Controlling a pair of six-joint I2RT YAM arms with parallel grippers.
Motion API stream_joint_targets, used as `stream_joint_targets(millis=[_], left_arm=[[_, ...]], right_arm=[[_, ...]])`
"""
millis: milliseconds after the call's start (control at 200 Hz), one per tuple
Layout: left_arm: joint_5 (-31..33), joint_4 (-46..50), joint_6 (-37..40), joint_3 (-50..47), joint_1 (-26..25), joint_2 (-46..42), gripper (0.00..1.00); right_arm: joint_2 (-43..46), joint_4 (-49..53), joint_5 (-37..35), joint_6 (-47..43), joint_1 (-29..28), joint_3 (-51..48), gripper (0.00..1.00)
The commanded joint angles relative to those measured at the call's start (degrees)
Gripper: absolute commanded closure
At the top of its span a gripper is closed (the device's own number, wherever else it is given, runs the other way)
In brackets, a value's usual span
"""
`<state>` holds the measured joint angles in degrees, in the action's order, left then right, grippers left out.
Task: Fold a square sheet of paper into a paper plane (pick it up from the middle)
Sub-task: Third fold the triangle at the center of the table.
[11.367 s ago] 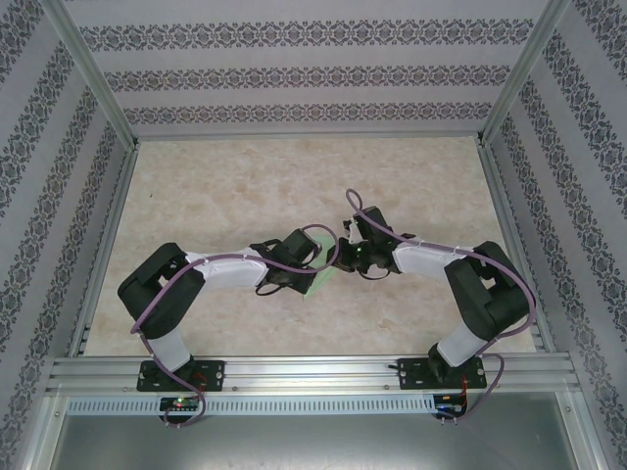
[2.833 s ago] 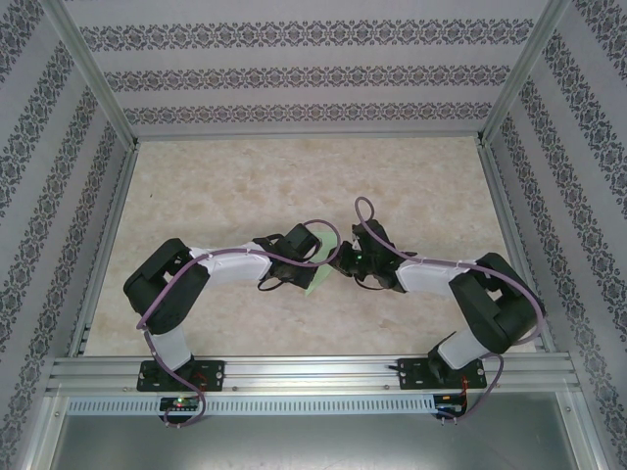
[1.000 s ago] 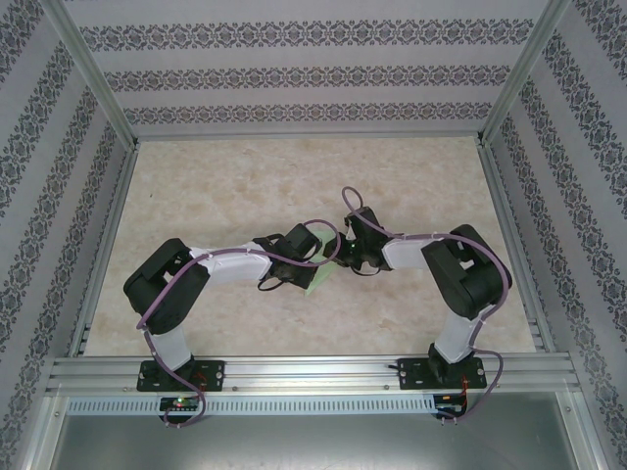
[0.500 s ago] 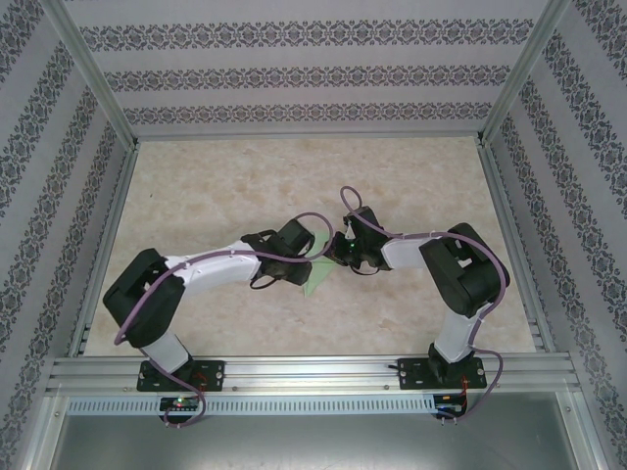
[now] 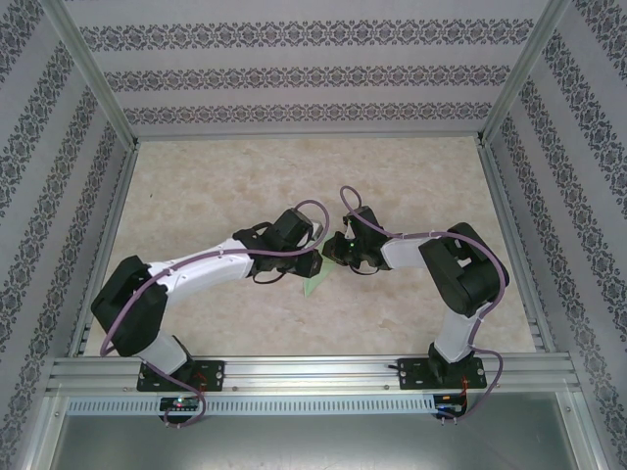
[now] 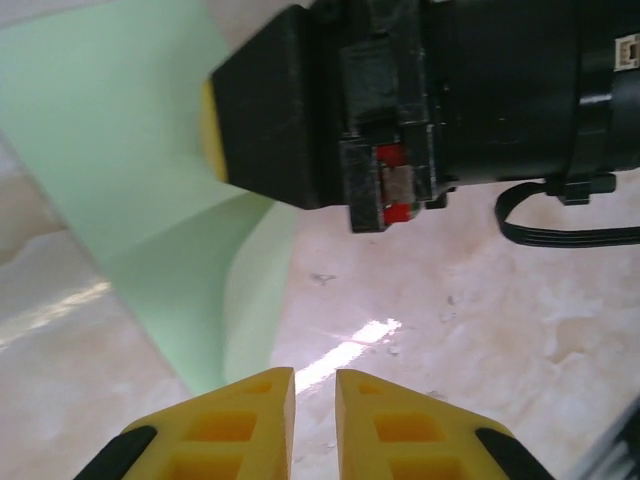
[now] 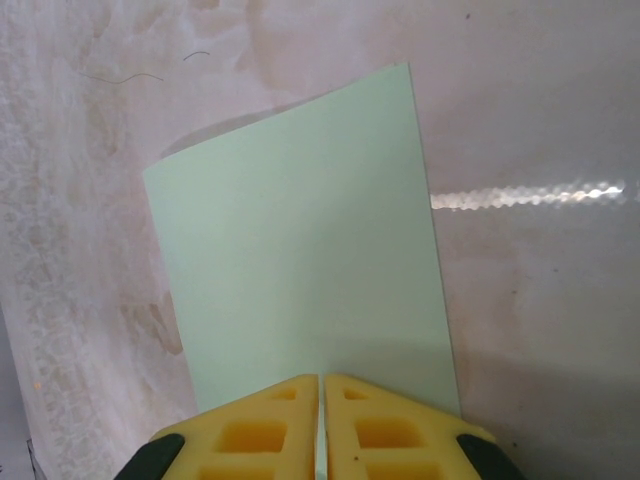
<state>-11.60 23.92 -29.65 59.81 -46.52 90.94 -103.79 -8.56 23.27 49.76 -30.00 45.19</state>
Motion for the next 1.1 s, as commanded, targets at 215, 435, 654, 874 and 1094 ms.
stream_joint_targets(millis=[215, 435, 654, 874, 1094], left_arm=[[2.35, -2.59, -3.79, 0.23, 0.82, 8.91, 0.89], [5.35, -5.64, -6.06, -4.97, 1.48, 9.34, 0.89], [5.30, -6.56, -5.60, -6.06, 2.29, 10.21, 0.91], [4.93, -6.13, -4.16, -5.98, 2.31, 10.48, 0.91], [5.00, -5.22, -3.23, -5.58, 2.30, 10.69, 0.93]], right_arm=[[-2.26, 3.09, -1.95, -0.61, -0.94, -0.20, 0.89], [1.26, 4.64, -1.04, -1.31, -0.59, 1.09, 0.89], [8.42, 7.43, -0.62, -2.60, -0.23, 2.05, 0.86], [11.38, 6.98, 2.44, -2.88, -1.65, 0.26, 0.87], [6.93, 4.32, 1.70, -1.49, -2.86, -0.66, 0.93]])
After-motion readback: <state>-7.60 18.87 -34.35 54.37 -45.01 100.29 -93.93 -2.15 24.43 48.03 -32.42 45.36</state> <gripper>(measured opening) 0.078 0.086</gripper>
